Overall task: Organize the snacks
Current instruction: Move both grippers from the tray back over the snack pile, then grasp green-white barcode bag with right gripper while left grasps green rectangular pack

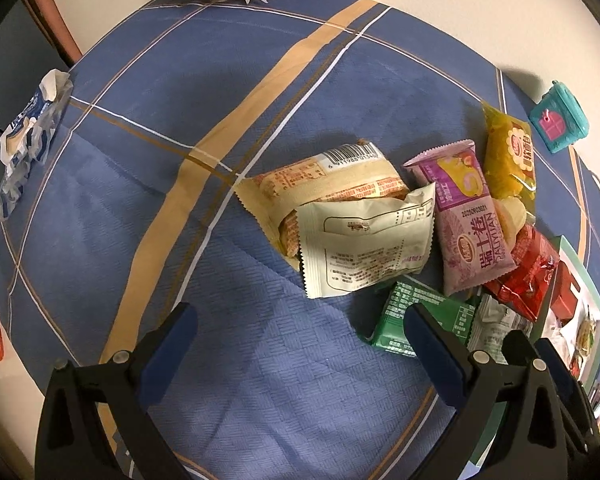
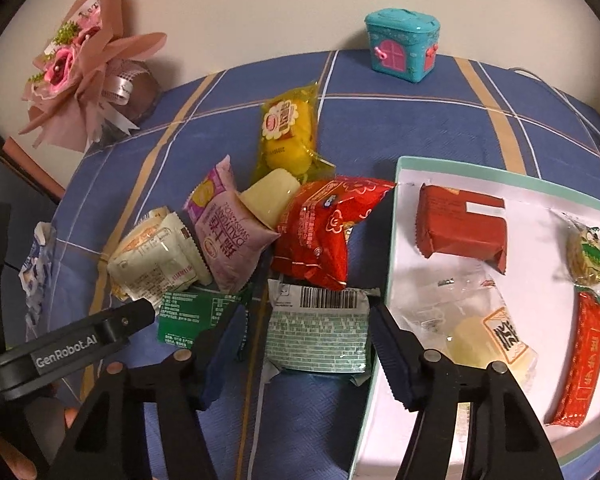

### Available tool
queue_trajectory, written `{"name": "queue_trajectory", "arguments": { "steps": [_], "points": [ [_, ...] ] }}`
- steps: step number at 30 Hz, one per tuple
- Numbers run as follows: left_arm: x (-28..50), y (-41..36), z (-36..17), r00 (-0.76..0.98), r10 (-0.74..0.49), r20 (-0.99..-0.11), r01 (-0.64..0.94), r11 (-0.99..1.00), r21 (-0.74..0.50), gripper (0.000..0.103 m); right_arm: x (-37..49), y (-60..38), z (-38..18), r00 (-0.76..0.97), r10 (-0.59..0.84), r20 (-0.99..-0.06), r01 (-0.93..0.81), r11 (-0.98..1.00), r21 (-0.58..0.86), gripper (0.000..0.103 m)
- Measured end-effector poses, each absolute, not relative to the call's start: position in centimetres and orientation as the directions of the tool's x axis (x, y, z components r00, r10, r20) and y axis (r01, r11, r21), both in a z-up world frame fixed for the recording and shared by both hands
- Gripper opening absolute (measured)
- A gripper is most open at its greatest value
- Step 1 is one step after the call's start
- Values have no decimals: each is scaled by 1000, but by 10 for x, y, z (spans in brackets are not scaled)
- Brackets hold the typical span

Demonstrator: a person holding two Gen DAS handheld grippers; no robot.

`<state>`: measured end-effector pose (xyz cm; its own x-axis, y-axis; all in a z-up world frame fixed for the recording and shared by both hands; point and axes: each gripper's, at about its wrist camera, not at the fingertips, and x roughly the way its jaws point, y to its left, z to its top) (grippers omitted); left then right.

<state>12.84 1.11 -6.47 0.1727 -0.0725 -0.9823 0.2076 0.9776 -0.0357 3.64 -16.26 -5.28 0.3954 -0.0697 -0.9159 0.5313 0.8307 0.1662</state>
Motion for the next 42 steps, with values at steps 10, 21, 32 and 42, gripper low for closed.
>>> {"name": "queue_trajectory", "arguments": {
  "steps": [10, 21, 32, 42],
  "points": [
    [126, 8, -66, 178, -64, -982, 209, 978, -26, 102, 47, -157, -65, 338, -110, -935, 531, 842, 93, 66],
    [130, 15, -60, 181, -77, -980, 205, 978, -38, 102, 49, -154, -70, 320, -80, -944, 523, 846, 106, 66],
    [121, -10, -55, 153, -151, -977, 298, 949, -100, 102, 50, -137, -71, 271, -107, -957, 461, 887, 32, 66],
    [120, -45, -72, 59, -221, -974, 364, 913, -185, 102, 42, -140, -68, 251, -93, -963, 434, 901, 26, 63]
  ]
}}
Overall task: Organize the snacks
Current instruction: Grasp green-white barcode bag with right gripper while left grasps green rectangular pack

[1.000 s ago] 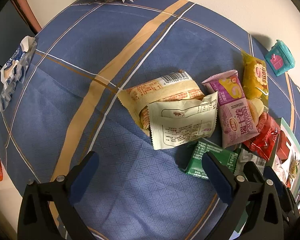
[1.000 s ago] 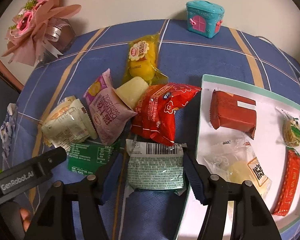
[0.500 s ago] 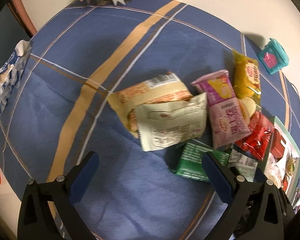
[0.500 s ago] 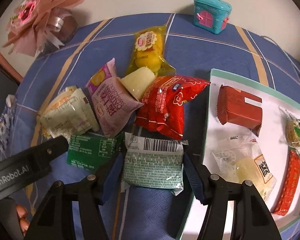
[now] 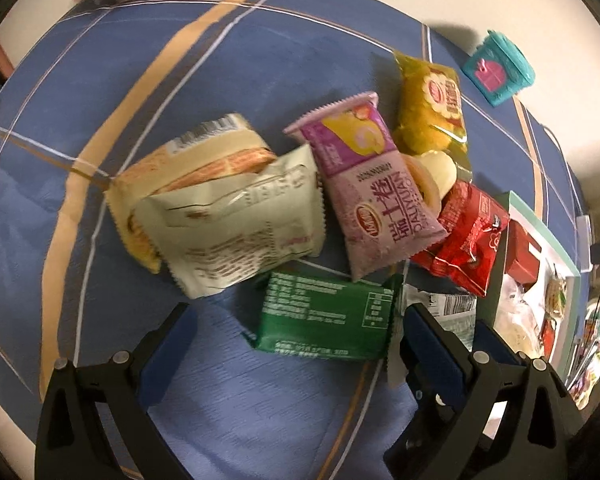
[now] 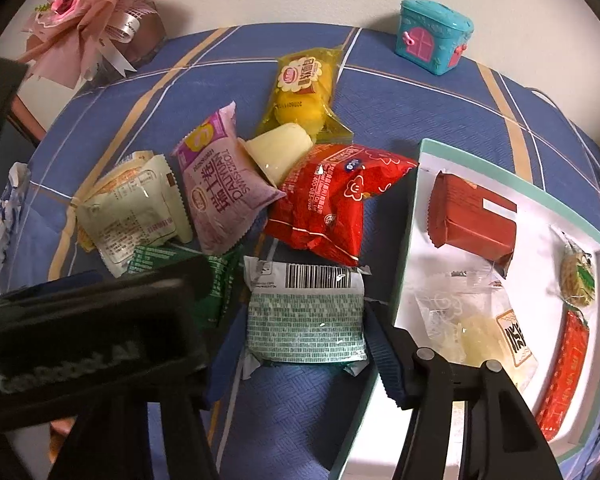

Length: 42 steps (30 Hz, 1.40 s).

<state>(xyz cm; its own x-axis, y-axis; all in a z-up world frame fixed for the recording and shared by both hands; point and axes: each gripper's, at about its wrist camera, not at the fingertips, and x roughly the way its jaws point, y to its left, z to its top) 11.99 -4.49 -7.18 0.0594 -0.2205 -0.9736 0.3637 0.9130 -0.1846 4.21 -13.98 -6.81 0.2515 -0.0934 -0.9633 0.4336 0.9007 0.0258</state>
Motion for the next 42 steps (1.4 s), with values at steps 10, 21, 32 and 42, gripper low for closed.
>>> {"name": "queue_trajectory", "arguments": {
  "steps": [10, 21, 32, 42],
  "points": [
    [126, -74, -97, 30, -187, -982, 375, 913, -162, 102, 42, -136, -68, 246, -96, -965, 411, 911, 15, 63],
    [143, -53, -102, 76, -69, -995, 275, 960, -46, 102, 43, -137, -68, 248, -90, -965, 415, 909, 22, 63],
    [127, -79, -112, 76, -42, -996, 294, 956, -18, 102, 52, -125, -75, 235, -102, -966, 378, 926, -6, 64],
    [125, -64, -107, 95, -37, -995, 282, 959, -9, 93, 57, -115, -84, 227, -99, -969, 379, 925, -5, 66]
  ]
}}
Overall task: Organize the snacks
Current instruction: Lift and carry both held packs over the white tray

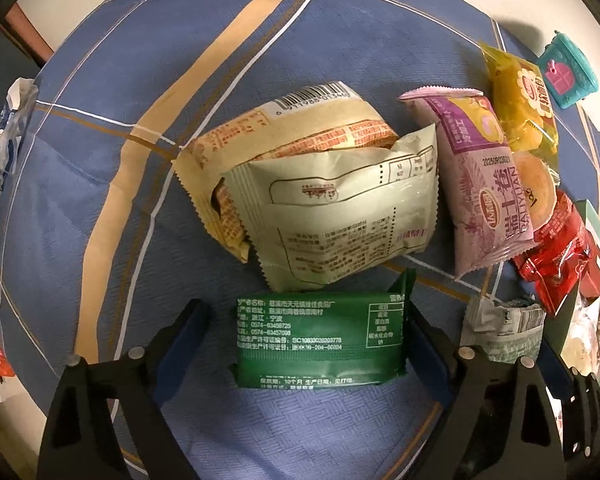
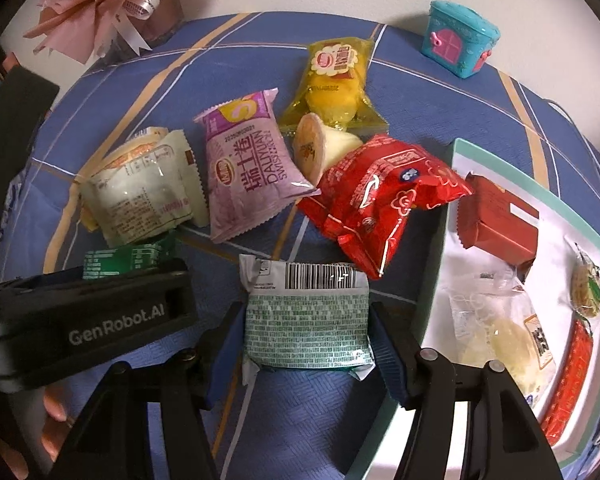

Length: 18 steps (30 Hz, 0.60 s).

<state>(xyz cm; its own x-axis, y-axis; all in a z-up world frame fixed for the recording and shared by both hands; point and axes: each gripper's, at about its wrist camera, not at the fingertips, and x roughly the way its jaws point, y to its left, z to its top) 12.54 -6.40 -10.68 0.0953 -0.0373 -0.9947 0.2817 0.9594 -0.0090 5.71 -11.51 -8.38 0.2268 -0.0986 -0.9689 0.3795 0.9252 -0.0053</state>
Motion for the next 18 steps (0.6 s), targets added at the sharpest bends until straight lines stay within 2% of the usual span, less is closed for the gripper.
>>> {"name": "queue_trajectory", "arguments": {
  "steps": [3, 13, 18],
  "points": [
    [121, -60, -105, 97, -39, -995, 281, 960, -10, 93, 59, -104, -90, 208, -122, -970, 361, 932, -39, 66],
    [122, -48, -109, 103, -35, -994, 285, 958, -4, 92, 57, -99, -99, 215, -108, -971, 383, 924, -18, 66],
    [119, -51, -105, 115, -42, -992, 292, 957, -7, 82, 54, -105, -100, 220, -136, -966, 398, 917, -38, 66]
  ]
}}
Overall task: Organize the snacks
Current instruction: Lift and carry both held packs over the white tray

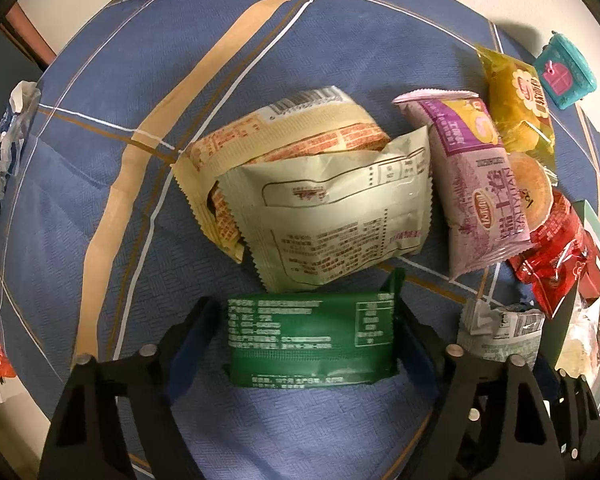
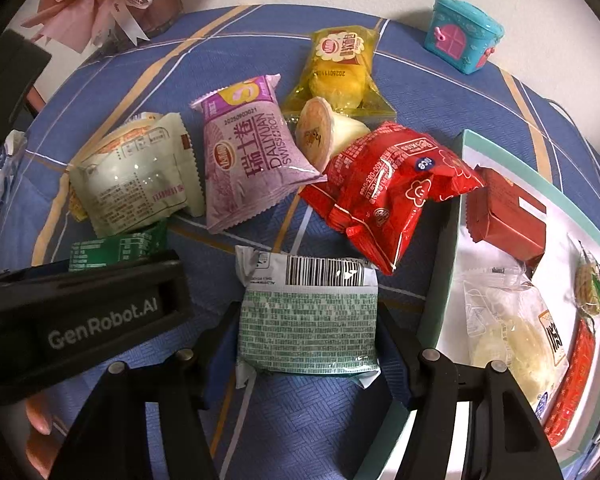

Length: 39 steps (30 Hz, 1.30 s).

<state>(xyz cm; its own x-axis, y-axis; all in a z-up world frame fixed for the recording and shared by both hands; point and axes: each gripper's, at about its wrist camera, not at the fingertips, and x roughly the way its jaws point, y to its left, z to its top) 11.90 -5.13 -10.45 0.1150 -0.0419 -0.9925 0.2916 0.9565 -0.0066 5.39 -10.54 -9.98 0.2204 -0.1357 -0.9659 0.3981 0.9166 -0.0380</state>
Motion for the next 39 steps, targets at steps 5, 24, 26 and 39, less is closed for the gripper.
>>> {"name": "queue_trajectory", "arguments": {
  "steps": [5, 24, 26, 39],
  "points": [
    [117, -53, -100, 124, -46, -991, 292, 956, -8, 72, 53, -106, -95, 218, -132, -967, 412, 911, -31, 62],
    [114, -39, -41, 218, -122, -968, 281, 958, -58, 68, 39, -130, -43, 276, -101, -956, 491, 870, 49, 60],
    [114, -39, -32, 236, -130, -963, 279, 958, -61, 68, 36, -134, -35, 283, -107, -953, 500, 865, 51, 60],
    [88, -51, 11, 314, -186, -931, 313, 946, -83, 68, -1, -179, 6, 343, -148, -928, 599, 795, 94, 60]
  ]
}}
